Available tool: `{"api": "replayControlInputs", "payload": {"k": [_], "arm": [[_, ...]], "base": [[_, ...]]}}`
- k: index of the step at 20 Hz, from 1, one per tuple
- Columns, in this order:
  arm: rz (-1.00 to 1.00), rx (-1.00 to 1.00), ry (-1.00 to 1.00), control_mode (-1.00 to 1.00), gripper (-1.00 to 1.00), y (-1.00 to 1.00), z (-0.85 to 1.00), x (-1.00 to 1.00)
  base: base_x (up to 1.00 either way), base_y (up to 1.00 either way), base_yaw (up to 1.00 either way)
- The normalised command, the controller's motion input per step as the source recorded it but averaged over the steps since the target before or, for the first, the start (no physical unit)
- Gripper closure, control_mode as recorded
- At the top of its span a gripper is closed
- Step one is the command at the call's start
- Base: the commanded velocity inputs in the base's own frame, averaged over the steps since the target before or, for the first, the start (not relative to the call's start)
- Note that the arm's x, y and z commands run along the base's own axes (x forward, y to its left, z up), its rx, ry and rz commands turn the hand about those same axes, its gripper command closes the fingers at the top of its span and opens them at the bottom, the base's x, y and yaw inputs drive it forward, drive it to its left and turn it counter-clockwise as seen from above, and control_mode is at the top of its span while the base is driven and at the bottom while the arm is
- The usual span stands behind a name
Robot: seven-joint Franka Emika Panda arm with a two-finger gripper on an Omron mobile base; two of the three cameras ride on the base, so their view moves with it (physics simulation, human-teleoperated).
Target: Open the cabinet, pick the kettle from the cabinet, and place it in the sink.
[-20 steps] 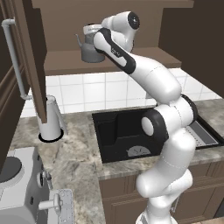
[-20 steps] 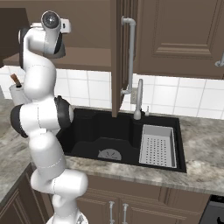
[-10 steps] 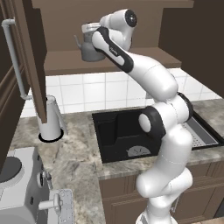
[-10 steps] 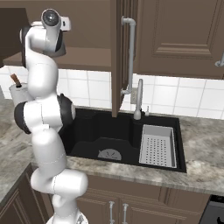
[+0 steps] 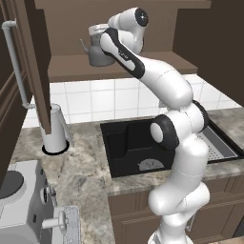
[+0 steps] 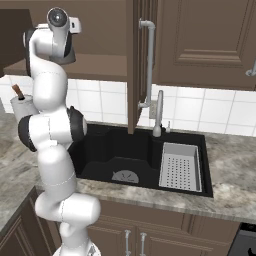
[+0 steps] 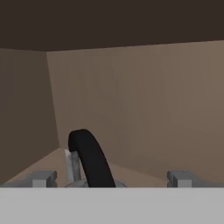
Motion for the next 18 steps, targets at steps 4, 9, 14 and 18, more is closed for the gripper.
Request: {"api": "replayControlInputs", "payload": {"k": [4, 9, 14, 18], "arm": [[0.00, -0.03, 0.00, -1.00, 1.00, 0.01, -0.07, 0.00], [0.00, 0.00, 0.00, -1.00, 1.00, 0.00, -0.05, -0.02], [0.00, 0.00, -0.02, -1.00, 1.00, 0.00, 0.00, -0.08], [0.00, 0.00, -0.05, -1.00, 1.00, 0.00, 0.00, -0.15]], "base": [[0.00, 0.00, 0.00], [0.00, 0.00, 0.00], [0.00, 0.00, 0.00], [0.00, 0.00, 0.00]]}}
